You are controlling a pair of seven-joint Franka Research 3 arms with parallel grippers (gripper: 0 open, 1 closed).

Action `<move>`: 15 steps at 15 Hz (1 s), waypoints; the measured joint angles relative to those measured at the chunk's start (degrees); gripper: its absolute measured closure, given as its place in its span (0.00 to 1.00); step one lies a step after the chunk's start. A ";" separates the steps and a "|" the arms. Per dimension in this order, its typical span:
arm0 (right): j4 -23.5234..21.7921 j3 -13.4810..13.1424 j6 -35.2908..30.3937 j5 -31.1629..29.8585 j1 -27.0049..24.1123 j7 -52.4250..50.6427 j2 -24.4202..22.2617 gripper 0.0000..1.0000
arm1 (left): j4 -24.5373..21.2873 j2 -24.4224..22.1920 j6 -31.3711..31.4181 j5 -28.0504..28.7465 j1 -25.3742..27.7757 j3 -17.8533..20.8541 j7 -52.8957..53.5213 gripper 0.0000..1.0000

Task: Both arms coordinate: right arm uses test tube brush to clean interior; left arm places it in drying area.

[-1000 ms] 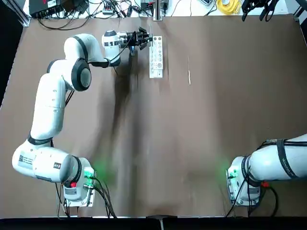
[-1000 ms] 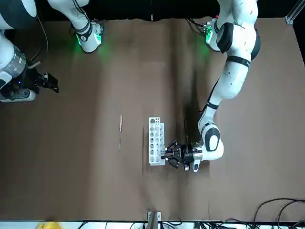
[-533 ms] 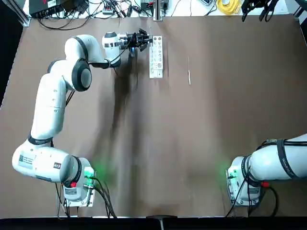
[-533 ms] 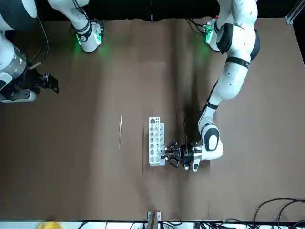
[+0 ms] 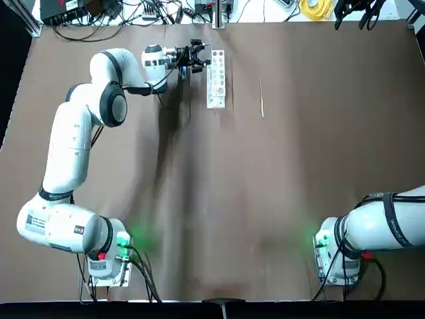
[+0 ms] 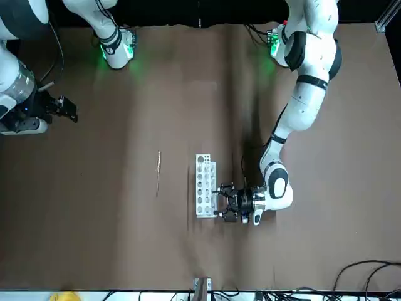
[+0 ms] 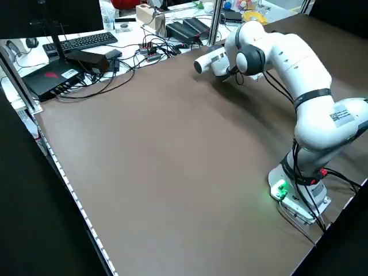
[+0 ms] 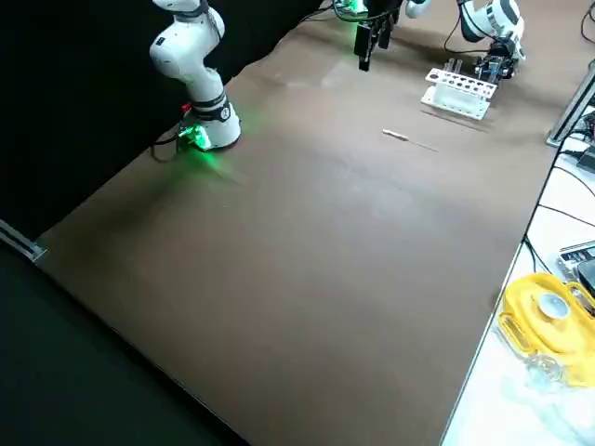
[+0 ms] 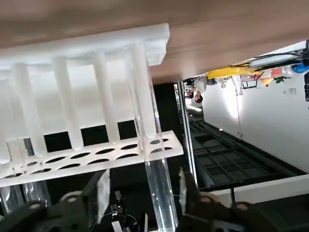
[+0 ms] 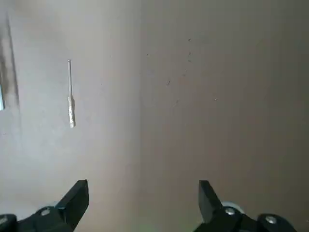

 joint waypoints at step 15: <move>0.24 -0.19 0.08 0.05 -0.15 0.02 -0.01 0.00 | -3.97 -17.75 -4.65 27.95 8.78 0.13 -3.72 0.00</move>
